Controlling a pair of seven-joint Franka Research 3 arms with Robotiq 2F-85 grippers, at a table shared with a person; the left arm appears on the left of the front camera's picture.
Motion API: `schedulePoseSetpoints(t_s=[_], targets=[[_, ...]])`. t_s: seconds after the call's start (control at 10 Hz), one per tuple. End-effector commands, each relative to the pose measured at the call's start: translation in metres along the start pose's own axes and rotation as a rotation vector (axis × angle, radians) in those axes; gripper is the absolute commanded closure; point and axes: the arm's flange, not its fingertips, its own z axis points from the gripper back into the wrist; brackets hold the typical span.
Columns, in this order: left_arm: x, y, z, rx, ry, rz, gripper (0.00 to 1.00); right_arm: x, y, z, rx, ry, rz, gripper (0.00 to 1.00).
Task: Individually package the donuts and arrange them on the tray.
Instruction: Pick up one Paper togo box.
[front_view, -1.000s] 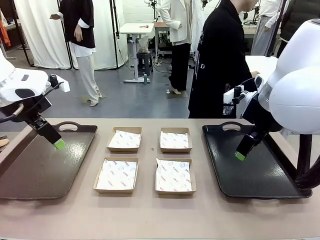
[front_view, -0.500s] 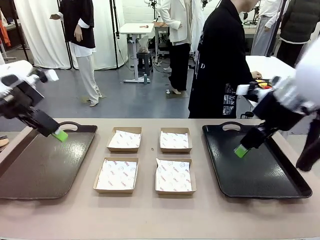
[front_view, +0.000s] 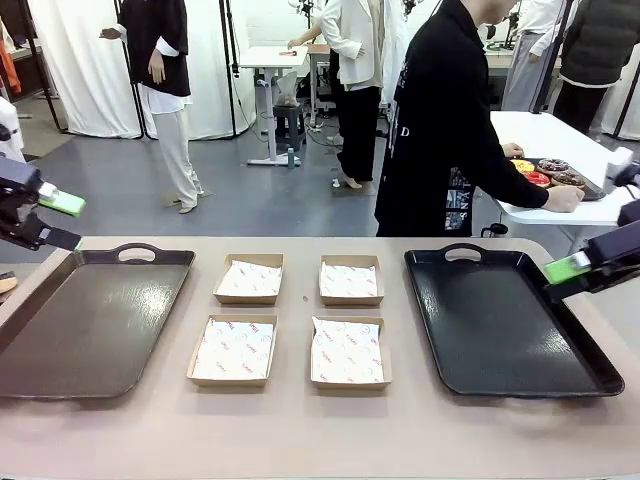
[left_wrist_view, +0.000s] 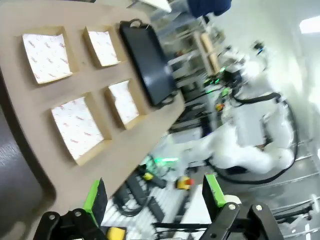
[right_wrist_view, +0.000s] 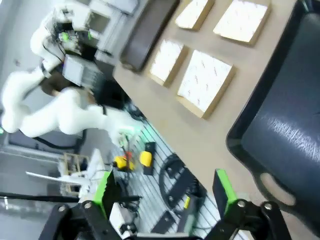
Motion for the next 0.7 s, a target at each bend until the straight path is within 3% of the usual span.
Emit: schedulePoseSetpoints(t_s=[0.0,0.4,0.6], targets=[[-0.006,0.019,0.017,-0.036,-0.030,0.064,0.00,-0.006,-0.020,0.016,0.029,-0.050,-0.052,0.00],[-0.030,0.052,0.065,-0.068,-0.117,0.143,0.00,-0.039,-0.037,0.054,0.049,-0.168,-0.114,0.00],[-0.033,0.057,0.067,-0.022,-0.111,0.164,0.00,-0.041,-0.038,0.056,0.062,-0.165,-0.103,0.00]])
